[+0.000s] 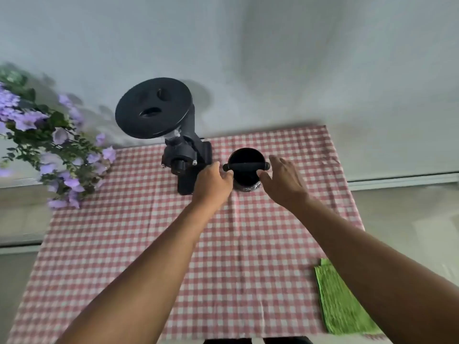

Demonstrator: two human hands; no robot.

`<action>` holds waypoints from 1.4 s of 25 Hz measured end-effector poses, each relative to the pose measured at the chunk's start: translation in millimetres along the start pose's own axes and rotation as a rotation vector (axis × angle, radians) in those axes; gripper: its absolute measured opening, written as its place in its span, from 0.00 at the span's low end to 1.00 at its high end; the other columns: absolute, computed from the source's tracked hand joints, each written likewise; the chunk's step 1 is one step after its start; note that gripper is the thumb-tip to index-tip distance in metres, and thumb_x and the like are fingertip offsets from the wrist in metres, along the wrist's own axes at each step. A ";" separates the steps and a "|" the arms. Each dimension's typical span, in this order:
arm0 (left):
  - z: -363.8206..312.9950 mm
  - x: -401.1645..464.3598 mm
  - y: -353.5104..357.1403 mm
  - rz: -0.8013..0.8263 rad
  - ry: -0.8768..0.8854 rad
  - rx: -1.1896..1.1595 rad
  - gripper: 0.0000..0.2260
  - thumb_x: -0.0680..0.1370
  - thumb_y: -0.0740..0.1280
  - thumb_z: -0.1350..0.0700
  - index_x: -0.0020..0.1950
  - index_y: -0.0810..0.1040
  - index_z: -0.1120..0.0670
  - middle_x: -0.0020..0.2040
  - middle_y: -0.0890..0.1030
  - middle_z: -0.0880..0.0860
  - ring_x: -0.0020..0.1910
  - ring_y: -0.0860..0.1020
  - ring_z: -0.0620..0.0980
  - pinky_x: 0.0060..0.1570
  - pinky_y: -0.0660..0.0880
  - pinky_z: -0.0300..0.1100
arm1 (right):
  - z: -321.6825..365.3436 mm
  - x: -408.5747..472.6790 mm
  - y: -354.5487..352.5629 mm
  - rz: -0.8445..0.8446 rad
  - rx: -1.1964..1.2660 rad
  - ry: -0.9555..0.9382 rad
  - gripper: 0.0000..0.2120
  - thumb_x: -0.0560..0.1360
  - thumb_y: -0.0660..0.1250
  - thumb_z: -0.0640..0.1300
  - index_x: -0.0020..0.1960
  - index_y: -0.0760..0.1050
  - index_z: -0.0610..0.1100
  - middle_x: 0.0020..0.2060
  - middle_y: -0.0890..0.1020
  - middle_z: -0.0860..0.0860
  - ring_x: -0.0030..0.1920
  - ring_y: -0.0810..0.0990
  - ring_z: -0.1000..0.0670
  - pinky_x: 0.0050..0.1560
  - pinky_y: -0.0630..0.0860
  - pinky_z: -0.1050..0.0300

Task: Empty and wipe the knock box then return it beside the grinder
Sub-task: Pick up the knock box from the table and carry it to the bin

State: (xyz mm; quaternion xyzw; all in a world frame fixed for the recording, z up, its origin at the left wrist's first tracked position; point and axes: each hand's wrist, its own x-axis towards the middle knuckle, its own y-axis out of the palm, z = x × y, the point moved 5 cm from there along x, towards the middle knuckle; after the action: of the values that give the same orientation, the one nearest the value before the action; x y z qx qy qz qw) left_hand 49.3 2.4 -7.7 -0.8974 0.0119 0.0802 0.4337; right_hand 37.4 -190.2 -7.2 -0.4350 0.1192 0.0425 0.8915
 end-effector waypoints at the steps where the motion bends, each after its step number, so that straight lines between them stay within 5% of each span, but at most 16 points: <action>1: 0.6 7.8 2.0 -0.016 -0.015 -0.003 0.18 0.83 0.66 0.52 0.36 0.65 0.51 0.34 0.71 0.47 0.33 0.70 0.49 0.28 0.63 0.41 | -1.8 9.5 2.4 0.001 -0.002 0.018 0.21 0.85 0.62 0.50 0.72 0.71 0.38 0.69 0.78 0.40 0.71 0.73 0.39 0.70 0.70 0.44; 7: 16.1 48.7 23.7 0.031 -0.149 0.004 0.15 0.83 0.66 0.48 0.42 0.72 0.57 0.36 0.76 0.51 0.33 0.73 0.52 0.30 0.67 0.44 | -16.4 39.7 15.3 -0.018 0.007 0.117 0.19 0.84 0.63 0.51 0.67 0.76 0.39 0.64 0.80 0.41 0.67 0.77 0.38 0.66 0.77 0.42; 10: 21.8 56.9 34.4 0.077 -0.148 -0.018 0.15 0.83 0.67 0.50 0.41 0.74 0.58 0.35 0.77 0.53 0.31 0.74 0.52 0.28 0.68 0.41 | -23.9 49.3 21.2 -0.018 -0.002 0.144 0.11 0.83 0.65 0.49 0.53 0.77 0.40 0.52 0.82 0.43 0.55 0.81 0.39 0.55 0.81 0.43; 15: 29.4 53.5 37.8 0.099 -0.172 -0.062 0.13 0.83 0.69 0.54 0.45 0.80 0.64 0.35 0.79 0.54 0.30 0.74 0.50 0.27 0.69 0.39 | -30.2 45.0 27.6 -0.024 0.056 0.190 0.10 0.83 0.65 0.46 0.53 0.79 0.40 0.45 0.83 0.44 0.43 0.82 0.42 0.38 0.77 0.52; 20: 14.1 29.7 25.8 0.113 -0.103 -0.140 0.12 0.82 0.69 0.55 0.41 0.80 0.60 0.32 0.78 0.50 0.27 0.74 0.46 0.20 0.64 0.28 | -27.8 7.9 7.3 -0.122 0.182 0.202 0.11 0.83 0.66 0.47 0.53 0.81 0.39 0.46 0.86 0.43 0.47 0.85 0.41 0.47 0.83 0.45; 25: -23.5 2.9 20.9 0.141 0.015 -0.209 0.10 0.79 0.71 0.53 0.42 0.85 0.57 0.30 0.81 0.49 0.27 0.75 0.45 0.27 0.70 0.37 | -41.4 -40.1 -30.4 -0.256 0.210 0.222 0.12 0.83 0.66 0.49 0.48 0.81 0.42 0.41 0.84 0.46 0.41 0.81 0.44 0.39 0.74 0.51; 29: -64.5 -22.7 36.0 0.208 0.128 -0.213 0.08 0.78 0.72 0.53 0.42 0.85 0.54 0.32 0.83 0.49 0.28 0.77 0.44 0.25 0.70 0.30 | -71.7 -87.6 -54.7 -0.374 0.228 0.288 0.11 0.81 0.69 0.50 0.50 0.83 0.42 0.44 0.86 0.47 0.46 0.82 0.44 0.48 0.77 0.49; 35: -146.6 -74.2 86.2 0.328 0.266 -0.208 0.09 0.78 0.73 0.52 0.42 0.86 0.56 0.34 0.86 0.55 0.30 0.78 0.47 0.28 0.74 0.38 | -142.9 -172.5 -102.5 -0.554 0.307 0.414 0.11 0.80 0.71 0.51 0.54 0.85 0.44 0.45 0.88 0.48 0.50 0.85 0.44 0.54 0.80 0.49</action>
State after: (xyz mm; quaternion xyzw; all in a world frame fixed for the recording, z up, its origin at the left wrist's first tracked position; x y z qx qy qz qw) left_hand -12.1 -169.3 26.3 -0.9260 0.2063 0.0316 0.3147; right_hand -136.2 -361.0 29.5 -0.3116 0.1797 -0.3071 0.8811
